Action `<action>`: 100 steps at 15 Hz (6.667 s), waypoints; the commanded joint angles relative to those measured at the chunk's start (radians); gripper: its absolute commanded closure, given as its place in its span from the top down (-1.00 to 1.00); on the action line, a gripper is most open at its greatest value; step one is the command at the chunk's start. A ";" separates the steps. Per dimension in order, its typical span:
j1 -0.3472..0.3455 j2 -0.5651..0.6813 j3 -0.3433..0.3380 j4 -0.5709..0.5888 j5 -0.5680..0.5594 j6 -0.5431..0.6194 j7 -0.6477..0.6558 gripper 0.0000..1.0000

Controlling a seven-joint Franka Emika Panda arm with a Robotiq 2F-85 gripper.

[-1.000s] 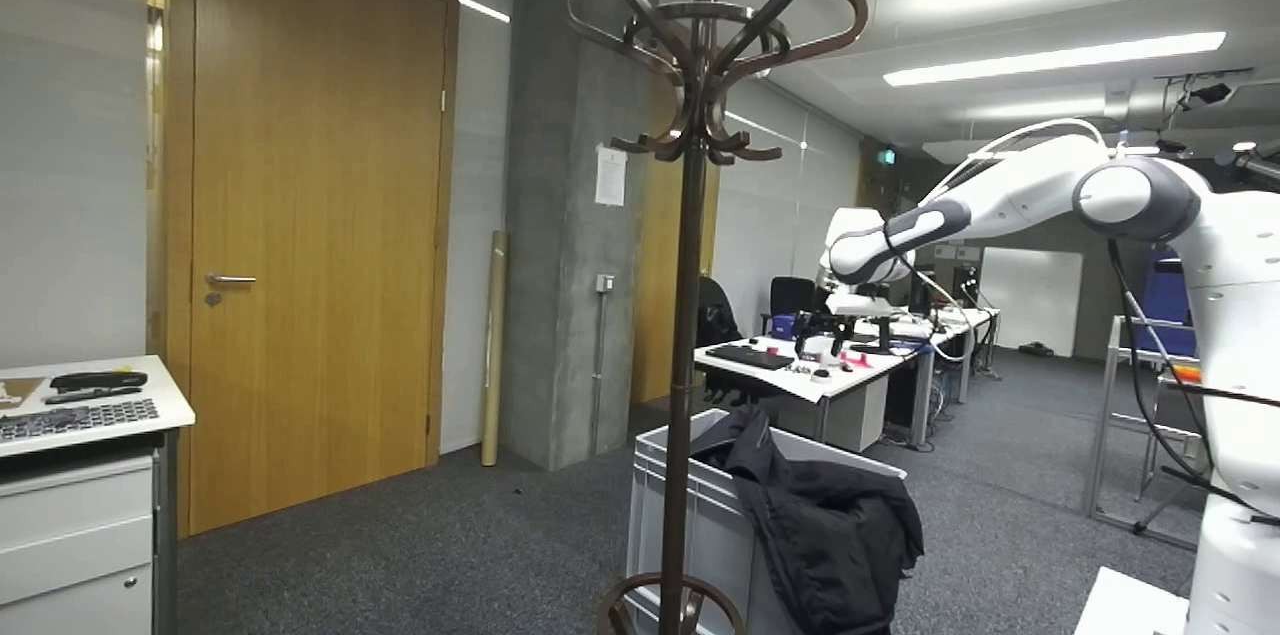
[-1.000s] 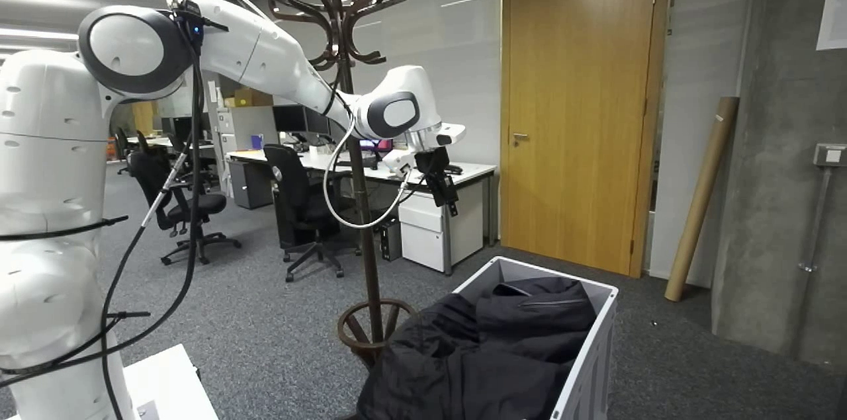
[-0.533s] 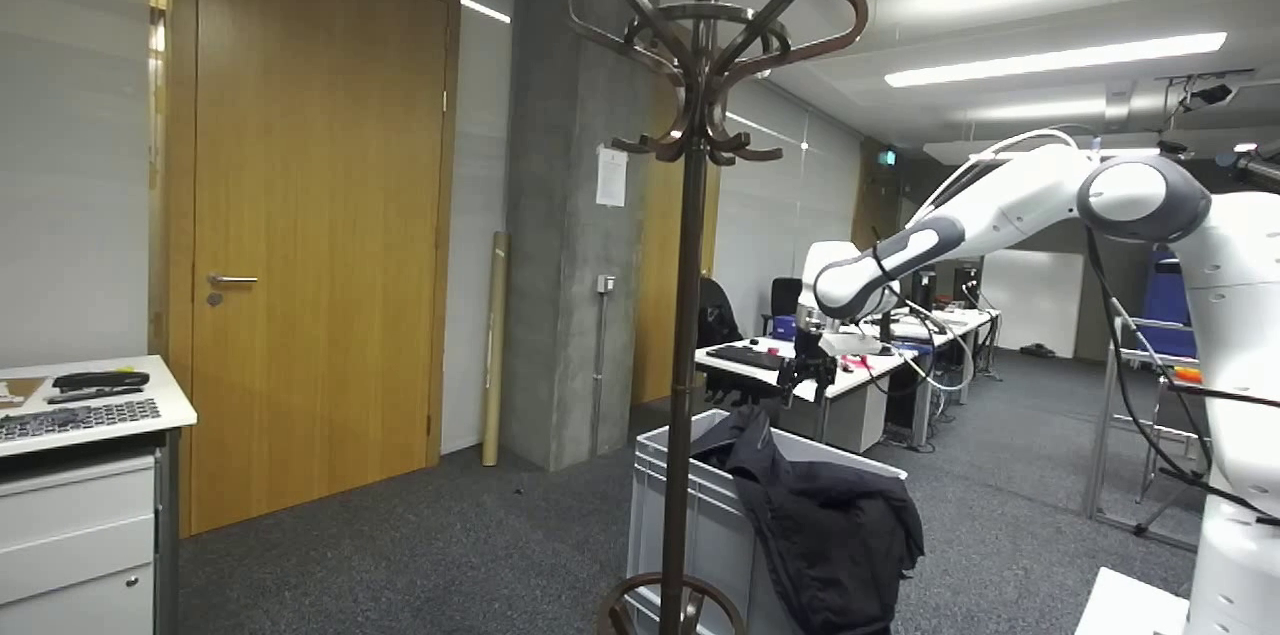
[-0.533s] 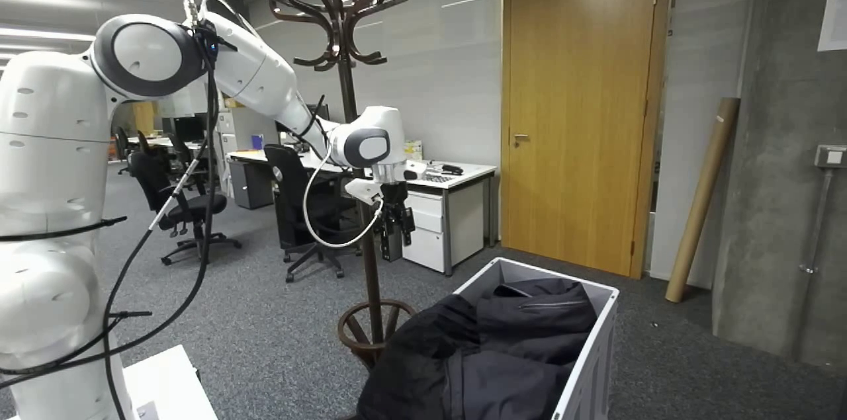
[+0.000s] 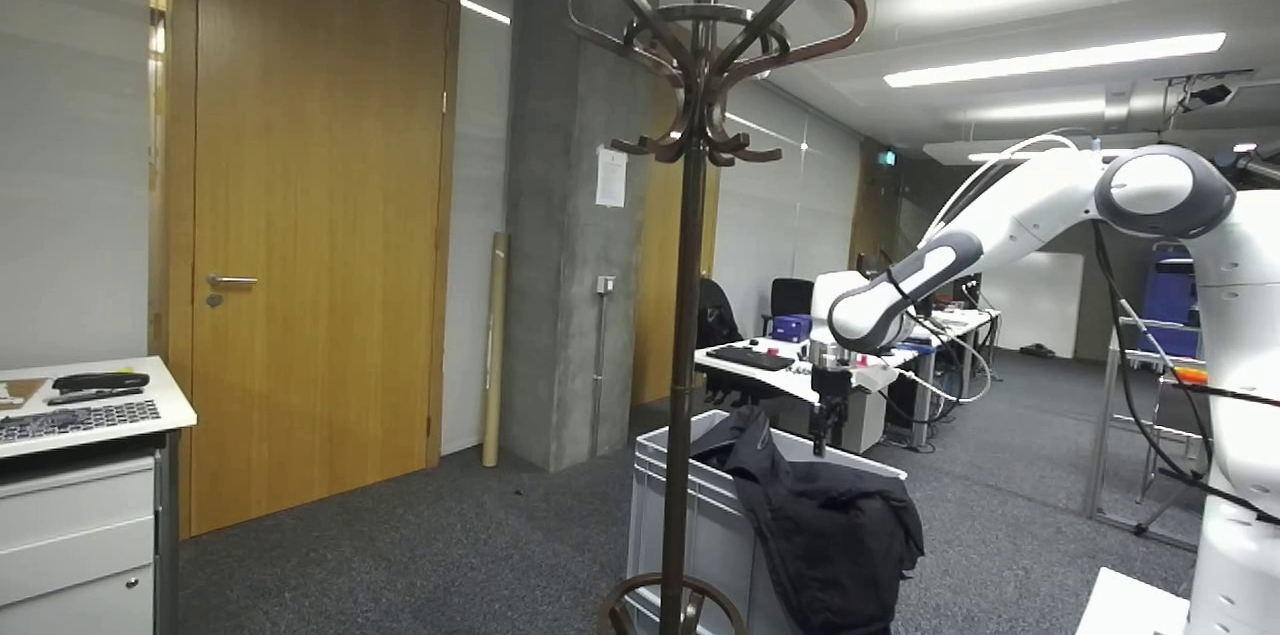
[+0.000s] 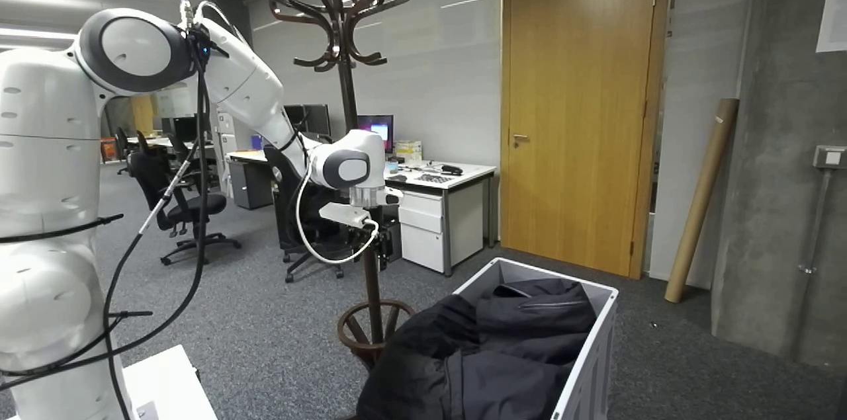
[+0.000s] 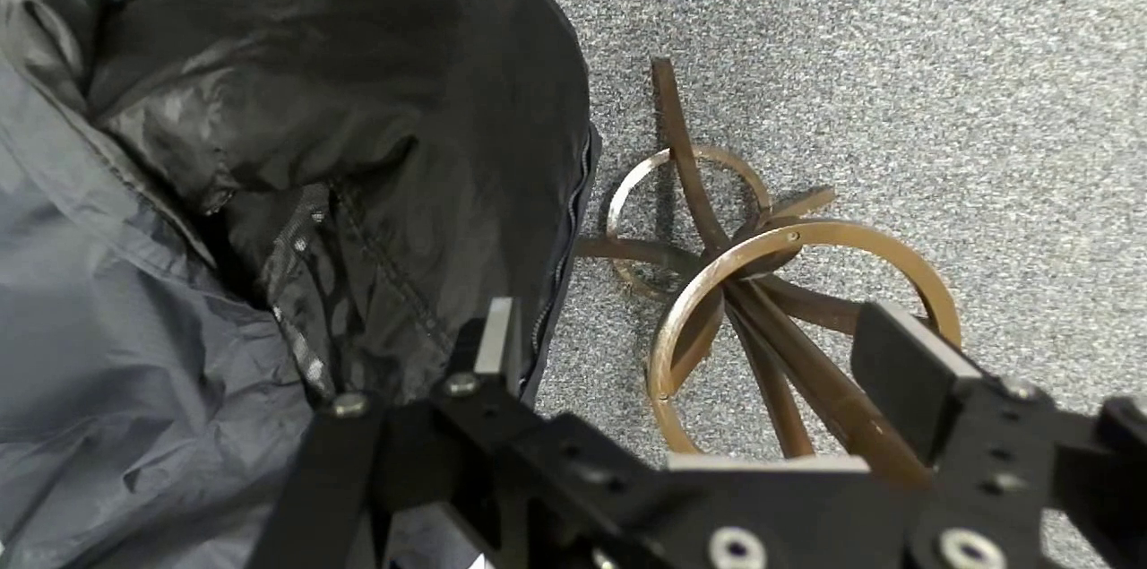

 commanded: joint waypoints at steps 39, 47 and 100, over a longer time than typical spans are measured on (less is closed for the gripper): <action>0.223 0.321 -0.109 -0.064 -1.056 0.173 0.536 1.00; 0.210 0.369 -0.082 -0.021 -1.297 0.089 0.623 1.00; 0.012 0.473 0.023 0.031 -1.217 0.239 -0.825 1.00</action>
